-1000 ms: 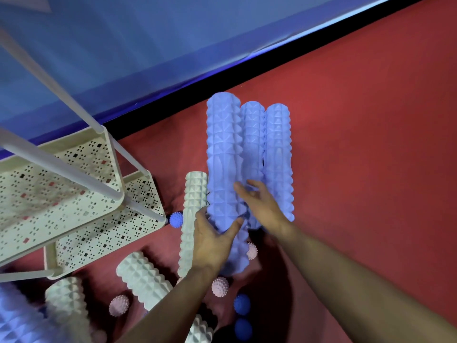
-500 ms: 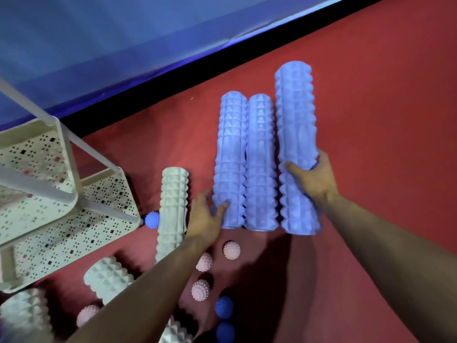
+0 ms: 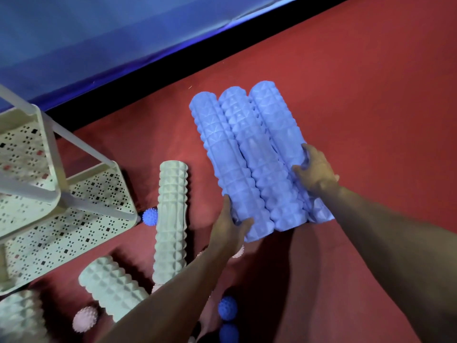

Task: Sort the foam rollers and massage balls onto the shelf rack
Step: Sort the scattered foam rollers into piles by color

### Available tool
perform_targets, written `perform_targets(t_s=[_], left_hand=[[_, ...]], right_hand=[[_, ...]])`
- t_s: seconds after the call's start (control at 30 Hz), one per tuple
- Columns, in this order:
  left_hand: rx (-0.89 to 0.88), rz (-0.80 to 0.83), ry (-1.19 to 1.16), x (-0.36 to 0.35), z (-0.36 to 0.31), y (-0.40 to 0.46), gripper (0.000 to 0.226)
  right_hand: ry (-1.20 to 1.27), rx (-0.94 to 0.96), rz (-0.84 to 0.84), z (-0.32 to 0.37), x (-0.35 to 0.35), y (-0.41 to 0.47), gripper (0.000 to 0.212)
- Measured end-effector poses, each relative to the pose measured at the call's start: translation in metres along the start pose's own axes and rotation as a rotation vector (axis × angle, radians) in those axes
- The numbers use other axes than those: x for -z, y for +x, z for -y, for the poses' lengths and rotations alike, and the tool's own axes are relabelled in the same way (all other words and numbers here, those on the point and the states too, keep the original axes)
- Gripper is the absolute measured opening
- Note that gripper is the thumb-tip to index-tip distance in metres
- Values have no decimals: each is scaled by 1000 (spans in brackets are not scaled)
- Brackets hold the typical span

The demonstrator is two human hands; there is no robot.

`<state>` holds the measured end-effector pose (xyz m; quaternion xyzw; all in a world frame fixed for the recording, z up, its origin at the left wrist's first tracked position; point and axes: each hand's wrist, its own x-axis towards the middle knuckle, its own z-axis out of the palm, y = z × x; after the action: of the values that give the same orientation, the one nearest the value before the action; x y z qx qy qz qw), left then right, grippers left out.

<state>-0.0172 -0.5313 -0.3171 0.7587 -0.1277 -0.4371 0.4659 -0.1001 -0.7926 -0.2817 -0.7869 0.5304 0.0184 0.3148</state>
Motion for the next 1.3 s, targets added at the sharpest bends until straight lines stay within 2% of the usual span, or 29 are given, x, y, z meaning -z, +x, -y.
perform_targets(t_s=[0.13, 0.37, 0.47, 0.53, 0.6, 0.7, 0.83, 0.93, 1.13, 1.3], left_hand=[[3, 25, 19, -2, 7, -4, 94], [-96, 38, 413, 5, -5, -20, 86], [-152, -28, 425, 8, -3, -20, 78], [-186, -80, 430, 9, -8, -20, 72], [-208, -64, 441, 7, -11, -20, 69], [-214, 3, 452, 6, -11, -21, 70], [-206, 90, 425, 19, -11, -24, 70], [-239, 115, 456, 37, -15, -33, 72], [-230, -2, 562, 91, -40, -74, 60], [-213, -61, 665, 144, -70, -131, 54]], right_hand=[[-53, 83, 24, 9, 4, 5, 66], [-59, 183, 67, 2, -13, 0, 73], [-84, 106, 62, 3, -17, -8, 76], [-137, -4, -18, 5, -23, -24, 71], [-156, -59, -51, 8, -31, -39, 71], [-230, -39, 84, 8, -35, -46, 87], [-330, 9, 206, 11, -21, -38, 87], [-396, 64, 167, 15, -23, -48, 82], [-320, 230, 70, 53, -37, -107, 68], [-245, 371, 166, 103, -13, -167, 67]])
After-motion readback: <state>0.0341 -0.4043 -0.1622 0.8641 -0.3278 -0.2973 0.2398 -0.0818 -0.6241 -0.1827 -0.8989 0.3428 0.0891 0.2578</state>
